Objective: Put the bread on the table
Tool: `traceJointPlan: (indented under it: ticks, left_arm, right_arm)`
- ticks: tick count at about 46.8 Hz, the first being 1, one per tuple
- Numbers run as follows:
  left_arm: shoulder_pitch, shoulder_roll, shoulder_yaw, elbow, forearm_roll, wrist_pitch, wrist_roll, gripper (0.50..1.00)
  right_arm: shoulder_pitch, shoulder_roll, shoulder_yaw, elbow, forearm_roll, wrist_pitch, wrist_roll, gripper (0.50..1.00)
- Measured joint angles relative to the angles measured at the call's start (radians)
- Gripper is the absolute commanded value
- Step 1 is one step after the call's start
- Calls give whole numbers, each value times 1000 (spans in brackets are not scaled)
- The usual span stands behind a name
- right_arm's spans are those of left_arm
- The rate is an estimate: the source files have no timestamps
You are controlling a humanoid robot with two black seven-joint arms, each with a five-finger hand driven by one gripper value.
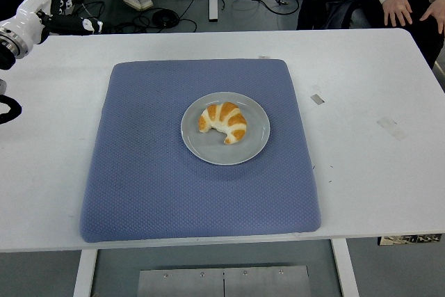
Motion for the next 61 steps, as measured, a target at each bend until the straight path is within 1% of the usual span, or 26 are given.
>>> traceJointPlan:
  ticks: [7,12,19,24,26,31,33,42,47,52,57,61]
  left_arm:
    - [-3,-28,22,45,3,8,6,951]
    - [-47,-47,61,90,-2,17,8,966]
    - [-72,-52,84,94,-3,17,6,968]
    - [-88,-75,86,91,-4,13,11,968]
    - [-92,-81,86,87,-5,11,23,968]
    - [-110,-84,86,78,-2,-2,80,968]
    - [-111,-83,86,66,0,-8,94,966]
    - [-133,-68,94,-31,45,-12,117,943]
    - [-181,-59,168,-66,80,-13,145,943]
    - [-244,-61,254,-91,87,-14,151,943]
    - [-265,-91,296,-93,92,-11,158,943]
    - [-270,-150,338,-85,119,-7,166,943]
  right_arm:
    - [0,0,0,0,0,0,0,1000]
    - [0,0,0,0,0,0,0,1000]
    - [0,0,0,0,0,0,0,1000]
    - [0,0,0,0,0,0,0,1000]
    - [0,0,0,0,0,0,0,1000]
    - [0,0,0,0,0,0,0,1000]
    - [0,0,0,0,0,0,0,1000]
    - [-1,0,0,0,0,0,0,1000]
    - [0,0,0,0,0,0,0,1000]
    - [-1,0,0,0,0,0,0,1000]
    - [0,0,0,0,0,0,0,1000]
    - [0,0,0,0,0,0,0,1000]
